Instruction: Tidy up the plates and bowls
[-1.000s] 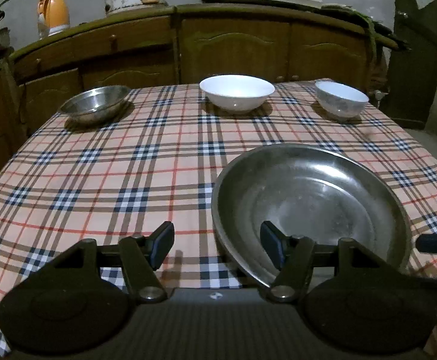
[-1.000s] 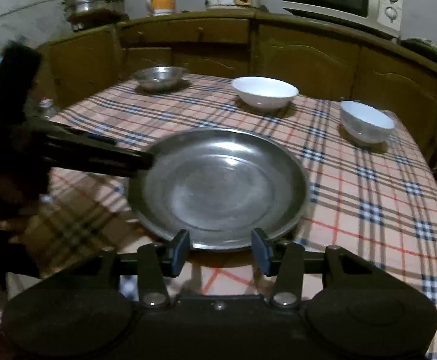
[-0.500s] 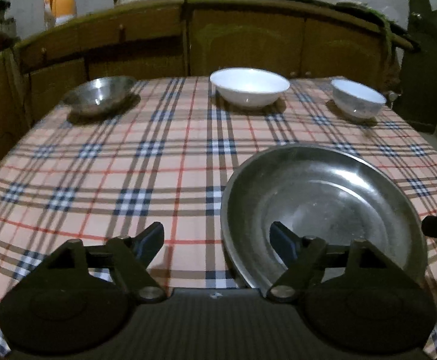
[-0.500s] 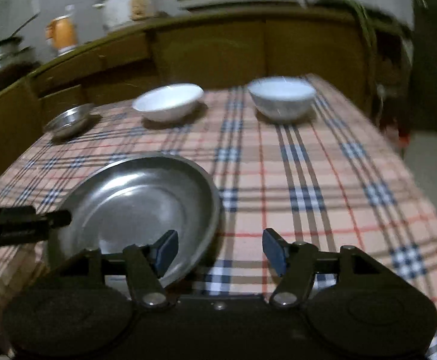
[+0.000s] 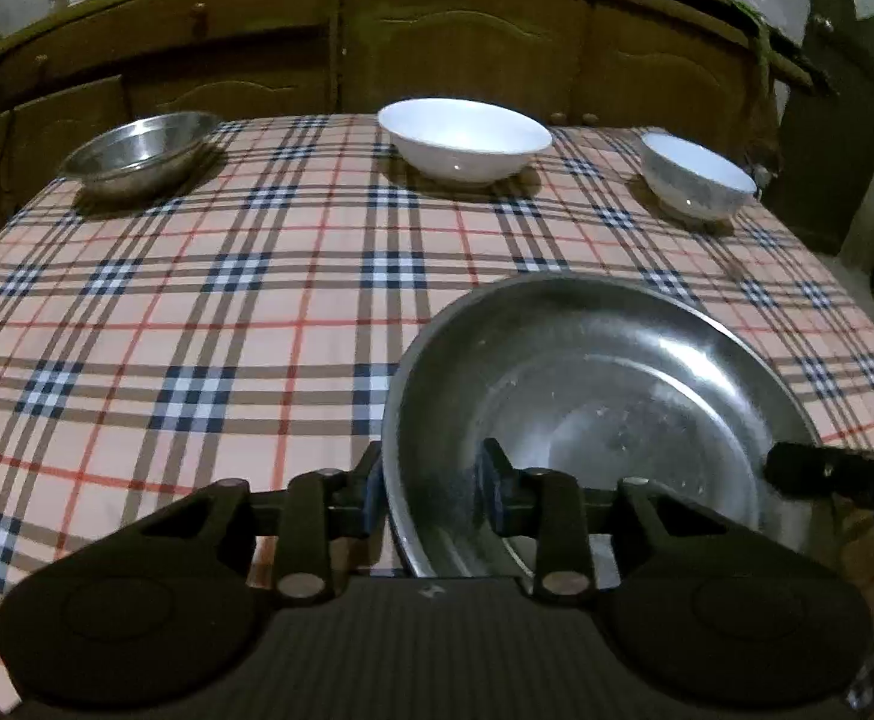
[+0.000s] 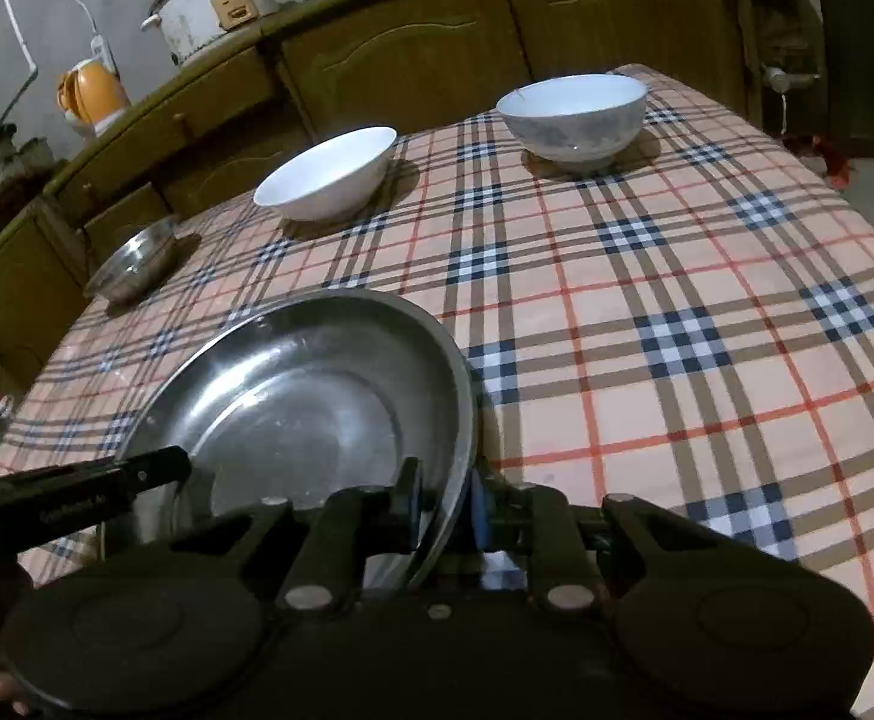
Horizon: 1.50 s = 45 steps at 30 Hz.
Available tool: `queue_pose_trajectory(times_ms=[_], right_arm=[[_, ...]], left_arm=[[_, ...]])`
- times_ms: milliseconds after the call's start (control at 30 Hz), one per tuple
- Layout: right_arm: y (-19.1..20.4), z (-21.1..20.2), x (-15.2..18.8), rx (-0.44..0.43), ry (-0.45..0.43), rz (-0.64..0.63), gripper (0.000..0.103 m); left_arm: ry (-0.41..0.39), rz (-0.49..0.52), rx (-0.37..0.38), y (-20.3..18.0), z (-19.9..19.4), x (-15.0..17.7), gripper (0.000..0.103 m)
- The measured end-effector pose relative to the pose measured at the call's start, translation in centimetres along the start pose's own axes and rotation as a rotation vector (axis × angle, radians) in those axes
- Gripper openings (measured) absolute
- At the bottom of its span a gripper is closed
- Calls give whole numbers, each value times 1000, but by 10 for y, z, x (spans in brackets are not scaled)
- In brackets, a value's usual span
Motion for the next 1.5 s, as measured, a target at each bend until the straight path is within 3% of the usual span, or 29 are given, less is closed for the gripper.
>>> queue_pose_trajectory(times_ms=[100,600,1133,1500], right_arm=[[6,-5,-4,0,-10,-15,23],[66,-12,-34,-47,-57,-103,23],[185,37,-40,-139,-30,-226,23],[241,79,-35,-145,-16,-248,23]], left_arm=[[-7,-9,-6,4,-6,-5,25],[-111,-47,-55,46,-45,-35,25],[-149,-115,-197,155,-57,-55,25],[-140,-151,-240,215,-40,-62,25]])
Point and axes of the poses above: each gripper's, at about its wrist camera, not at the fingertips, and z roughly the way its jaws point, y to its left, x to its underside, the point moved 10 cm from there along z, roughly the way its jaws point, and after that the axes turned 6 degrees about -z, right-handed, at the moved point
